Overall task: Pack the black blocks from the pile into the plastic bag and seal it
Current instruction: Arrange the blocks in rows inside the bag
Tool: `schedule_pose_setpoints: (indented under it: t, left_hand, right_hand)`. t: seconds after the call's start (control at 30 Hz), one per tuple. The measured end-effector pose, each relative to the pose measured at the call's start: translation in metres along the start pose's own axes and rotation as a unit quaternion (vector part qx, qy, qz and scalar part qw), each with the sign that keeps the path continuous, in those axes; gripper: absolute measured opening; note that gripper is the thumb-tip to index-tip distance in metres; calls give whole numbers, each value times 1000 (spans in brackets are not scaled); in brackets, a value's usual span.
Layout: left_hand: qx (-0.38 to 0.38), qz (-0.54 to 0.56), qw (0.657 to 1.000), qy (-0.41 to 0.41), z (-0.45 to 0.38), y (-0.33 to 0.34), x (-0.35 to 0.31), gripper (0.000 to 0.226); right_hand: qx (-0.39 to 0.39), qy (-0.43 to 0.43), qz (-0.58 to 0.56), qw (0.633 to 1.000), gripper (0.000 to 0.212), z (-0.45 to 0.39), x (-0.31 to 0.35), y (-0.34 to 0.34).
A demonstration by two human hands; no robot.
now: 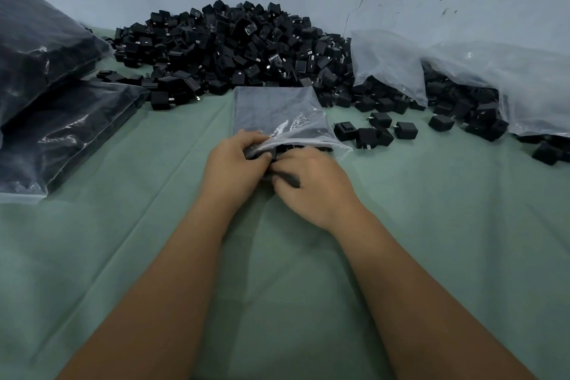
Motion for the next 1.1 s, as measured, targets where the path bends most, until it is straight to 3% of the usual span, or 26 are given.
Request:
schedule_pose_setpoints:
  t: [0.1, 0.17, 0.23, 0.3, 0.37, 0.43, 0.53, 0.63, 0.7, 0.8, 0.97, 1.1]
  left_hand:
    - [-7, -46, 999, 11, 0, 0, 0, 24]
    - [-24, -94, 995, 30, 3, 0, -3, 23]
    - [-56, -132, 986, 86, 6, -1, -10, 25]
    - [-72, -123, 980, 138, 11, -2, -18, 24]
    - [-64, -115, 978, 159, 13, 0, -21, 22]
    - [-54, -110, 982, 144, 14, 1, -19, 20]
    - [-36, -106, 989, 95, 12, 3, -14, 16]
    - [-43, -95, 993, 54, 9, 1, -16, 13]
    - [-58, -110, 992, 29, 4, 1, -20, 15]
    - [-84, -116, 990, 2, -2, 2, -22, 16]
    - [-98, -46, 994, -15, 2, 5, -13, 15]
    - [-85, -15, 996, -20, 1, 4, -11, 14]
  right_hand:
    - [-224, 42, -13, 974, 19, 7, -9, -32]
    - [-322, 112, -12, 940, 18, 16, -32, -50]
    - [-310, 201, -27, 929, 26, 22, -63, -56]
    - [-205, 276, -51, 938, 42, 26, -91, -47]
    - [-97, 330, -62, 937, 45, 29, -106, -34]
    - [-36, 337, -25, 940, 41, 28, -109, -26]
    - [-4, 329, 33, 944, 42, 25, -110, -23]
    - [-29, 320, 31, 946, 40, 25, -111, -25]
    - [-93, 317, -12, 944, 33, 26, -110, -30]
    - [-160, 329, -32, 930, 6, 32, -108, -38]
    - [-226, 337, -82, 910, 20, 36, -98, -44]
    - [-316, 251, -145, 904, 30, 28, -67, -55]
Point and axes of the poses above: each hand's wrist, its own z-axis away from the middle knuckle, its own y-axis out of the palm, x = y × z, the point moved 5 cm from there along -z, towards the middle knuckle, and after that the axes turned 7 degrees about -y, right-handed, at the moved point
